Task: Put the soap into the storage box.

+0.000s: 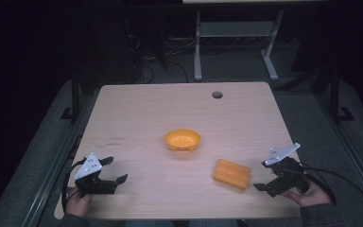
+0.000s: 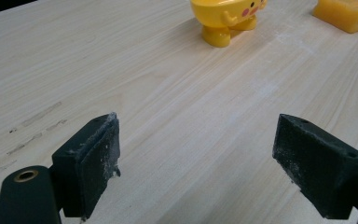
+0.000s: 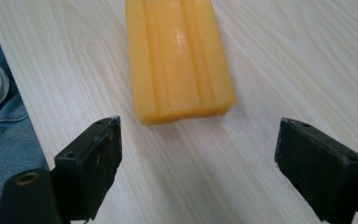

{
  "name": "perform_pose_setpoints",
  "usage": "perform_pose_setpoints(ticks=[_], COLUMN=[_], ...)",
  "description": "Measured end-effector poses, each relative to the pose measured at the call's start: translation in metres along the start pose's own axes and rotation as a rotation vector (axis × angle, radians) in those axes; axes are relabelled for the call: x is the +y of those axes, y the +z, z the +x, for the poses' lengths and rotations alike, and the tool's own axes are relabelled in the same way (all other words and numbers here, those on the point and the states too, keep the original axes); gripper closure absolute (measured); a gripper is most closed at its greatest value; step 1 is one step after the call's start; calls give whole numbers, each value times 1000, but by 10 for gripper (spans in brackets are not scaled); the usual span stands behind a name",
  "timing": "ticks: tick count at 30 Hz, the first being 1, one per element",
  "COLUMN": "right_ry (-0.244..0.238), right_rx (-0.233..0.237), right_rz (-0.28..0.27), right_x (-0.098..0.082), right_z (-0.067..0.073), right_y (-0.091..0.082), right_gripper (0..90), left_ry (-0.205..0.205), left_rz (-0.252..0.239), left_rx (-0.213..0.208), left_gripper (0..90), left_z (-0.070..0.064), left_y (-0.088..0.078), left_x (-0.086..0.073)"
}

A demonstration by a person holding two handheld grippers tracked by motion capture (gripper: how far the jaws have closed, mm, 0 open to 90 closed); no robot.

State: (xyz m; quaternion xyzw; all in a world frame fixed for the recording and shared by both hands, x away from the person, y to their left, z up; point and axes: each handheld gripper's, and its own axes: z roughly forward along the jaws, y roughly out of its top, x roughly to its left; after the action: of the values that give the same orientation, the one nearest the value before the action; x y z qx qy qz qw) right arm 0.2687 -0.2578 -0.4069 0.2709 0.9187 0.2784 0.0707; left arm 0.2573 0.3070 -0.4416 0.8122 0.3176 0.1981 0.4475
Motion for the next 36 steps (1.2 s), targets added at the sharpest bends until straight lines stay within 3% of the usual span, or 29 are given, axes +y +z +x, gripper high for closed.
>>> perform_pose_setpoints(ticks=[11, 27, 36], right_ry=[-80, -127, -122], right_rx=[20, 63, 83], right_rz=[51, 82, 105], right_x=[28, 53, 59], right_z=[1, 2, 1], right_y=[19, 41, 55], right_gripper=[142, 142, 142], left_ry=[10, 10, 11], left_rz=[6, 9, 6], left_rx=[-4, -6, -8], left_gripper=[143, 143, 143], left_z=[1, 1, 1], left_y=[-1, -1, -1], left_x=[0, 1, 1])
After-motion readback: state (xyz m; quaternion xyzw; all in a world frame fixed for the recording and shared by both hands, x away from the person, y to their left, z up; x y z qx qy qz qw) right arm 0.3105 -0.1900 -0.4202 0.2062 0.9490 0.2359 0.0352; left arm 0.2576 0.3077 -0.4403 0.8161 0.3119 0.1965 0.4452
